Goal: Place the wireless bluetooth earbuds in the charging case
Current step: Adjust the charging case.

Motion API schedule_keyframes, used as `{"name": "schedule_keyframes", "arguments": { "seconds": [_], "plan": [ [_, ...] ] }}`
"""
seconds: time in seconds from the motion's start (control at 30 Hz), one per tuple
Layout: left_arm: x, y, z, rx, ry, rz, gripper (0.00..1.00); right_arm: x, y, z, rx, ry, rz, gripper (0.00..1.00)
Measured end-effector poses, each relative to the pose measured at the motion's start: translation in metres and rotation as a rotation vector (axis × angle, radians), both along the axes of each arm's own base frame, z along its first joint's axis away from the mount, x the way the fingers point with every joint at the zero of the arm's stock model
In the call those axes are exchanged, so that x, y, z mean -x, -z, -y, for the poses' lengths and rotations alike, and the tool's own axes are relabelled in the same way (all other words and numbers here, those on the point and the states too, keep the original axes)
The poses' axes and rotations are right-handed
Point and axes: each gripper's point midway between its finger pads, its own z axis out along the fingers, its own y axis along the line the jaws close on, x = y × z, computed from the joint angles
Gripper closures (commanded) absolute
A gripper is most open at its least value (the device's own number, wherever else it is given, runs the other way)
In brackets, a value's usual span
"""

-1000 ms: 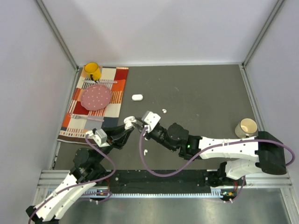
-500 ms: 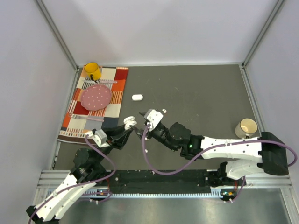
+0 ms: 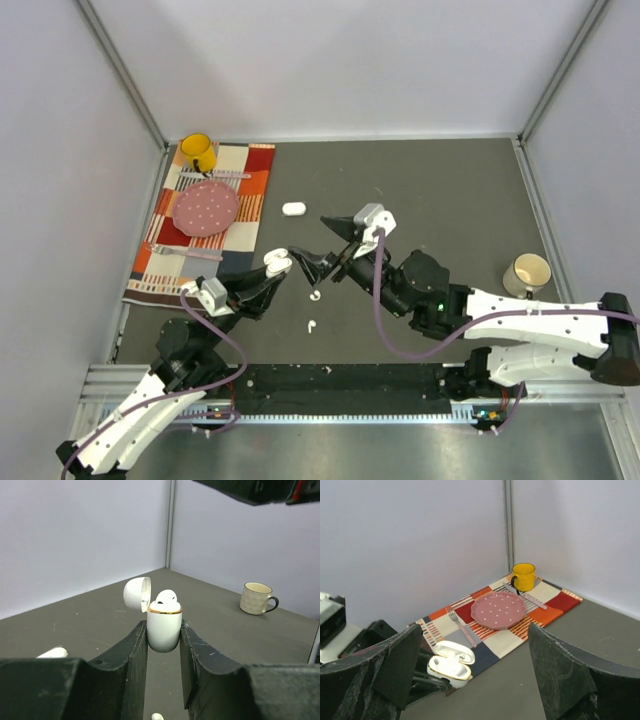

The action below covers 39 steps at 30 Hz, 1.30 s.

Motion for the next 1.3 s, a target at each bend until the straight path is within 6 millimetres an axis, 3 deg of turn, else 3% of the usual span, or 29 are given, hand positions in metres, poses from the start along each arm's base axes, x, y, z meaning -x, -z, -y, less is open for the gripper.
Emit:
{"name": "schedule_keyframes", "arguments": {
  "seconds": [0.1,0.2,0.33,0.43,0.63,0.93,1.13,1.3],
  "plan": [
    [0.000,-0.001,0.000,0.002,0.000,0.002,1.00,-0.007,-0.011,0.003,-0.034,0.011,-0.088,0.18],
    [0.001,-0.004,-0.001,0.011,0.002,0.013,1.00,-0.023,-0.007,0.007,-0.055,0.001,-0.214,0.19],
    [0.004,-0.014,-0.001,0.034,0.009,0.045,1.00,-0.053,0.018,0.017,-0.114,-0.049,-0.445,0.19],
    [0.006,-0.019,-0.002,0.047,0.017,0.064,1.00,-0.059,0.041,0.016,-0.160,-0.138,-0.621,0.18],
    [0.010,-0.028,-0.002,0.068,0.028,0.096,1.00,-0.035,0.077,-0.010,-0.174,-0.367,-0.901,0.17],
    [0.009,-0.031,-0.001,0.077,0.026,0.110,1.00,-0.003,0.066,-0.029,-0.240,-0.638,-1.014,0.22],
    [0.007,-0.030,0.000,0.074,0.026,0.106,1.00,0.005,0.059,-0.033,-0.257,-0.724,-1.028,0.34],
    [0.007,-0.032,0.001,0.078,0.026,0.111,1.00,0.007,0.059,-0.034,-0.259,-0.745,-1.037,0.37]
  ]
}}
